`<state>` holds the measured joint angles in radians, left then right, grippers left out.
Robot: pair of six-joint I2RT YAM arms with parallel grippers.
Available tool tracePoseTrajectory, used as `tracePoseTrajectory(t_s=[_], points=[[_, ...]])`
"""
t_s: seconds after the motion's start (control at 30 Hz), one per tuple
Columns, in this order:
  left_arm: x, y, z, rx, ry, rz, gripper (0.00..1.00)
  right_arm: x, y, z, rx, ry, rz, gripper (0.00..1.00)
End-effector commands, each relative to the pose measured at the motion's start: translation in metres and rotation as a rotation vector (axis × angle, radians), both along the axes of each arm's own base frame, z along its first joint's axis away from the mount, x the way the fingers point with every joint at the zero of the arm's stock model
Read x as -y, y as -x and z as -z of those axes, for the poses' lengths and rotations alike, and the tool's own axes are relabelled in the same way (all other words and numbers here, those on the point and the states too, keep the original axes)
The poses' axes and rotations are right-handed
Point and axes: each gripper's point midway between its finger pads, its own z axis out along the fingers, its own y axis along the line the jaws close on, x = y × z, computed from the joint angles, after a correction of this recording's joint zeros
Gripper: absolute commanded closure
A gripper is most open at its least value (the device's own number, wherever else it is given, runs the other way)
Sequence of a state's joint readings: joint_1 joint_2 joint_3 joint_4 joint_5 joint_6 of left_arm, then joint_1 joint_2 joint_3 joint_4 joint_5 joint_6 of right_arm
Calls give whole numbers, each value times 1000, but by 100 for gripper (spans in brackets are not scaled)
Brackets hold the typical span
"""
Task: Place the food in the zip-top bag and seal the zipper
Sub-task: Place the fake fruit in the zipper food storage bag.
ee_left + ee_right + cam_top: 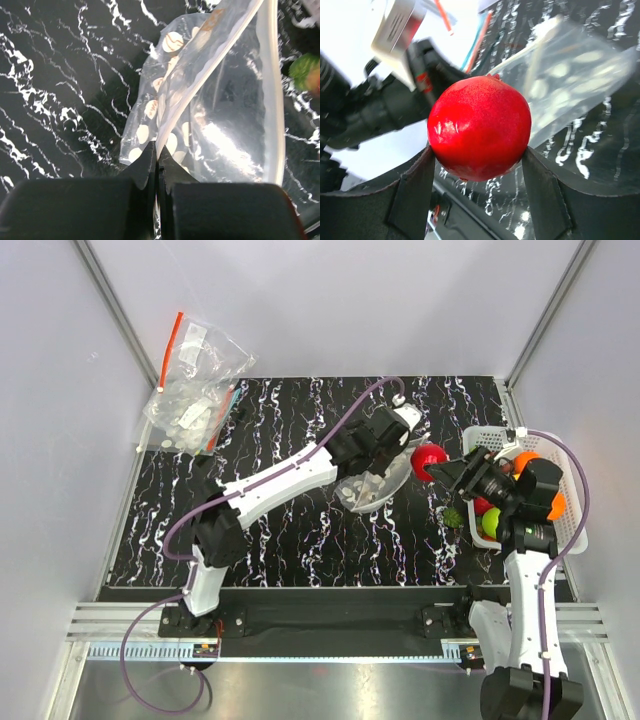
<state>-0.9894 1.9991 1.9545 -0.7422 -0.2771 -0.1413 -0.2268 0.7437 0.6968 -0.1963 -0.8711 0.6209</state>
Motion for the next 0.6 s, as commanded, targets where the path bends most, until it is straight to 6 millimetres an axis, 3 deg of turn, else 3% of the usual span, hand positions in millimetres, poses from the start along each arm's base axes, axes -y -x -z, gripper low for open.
tracePoseTrajectory(t_s=[0.0,0.23,0.57], points=[[19,-5,-27,21,97,10,100,-19,14,-25,83,-23,-95,49],[29,-5,-25,4,124,18,100,-30,15,-10,24,-41,-109,50],[41,3,-25,-38,187,41,100,-22,-5,23,-98,-44,1,51]])
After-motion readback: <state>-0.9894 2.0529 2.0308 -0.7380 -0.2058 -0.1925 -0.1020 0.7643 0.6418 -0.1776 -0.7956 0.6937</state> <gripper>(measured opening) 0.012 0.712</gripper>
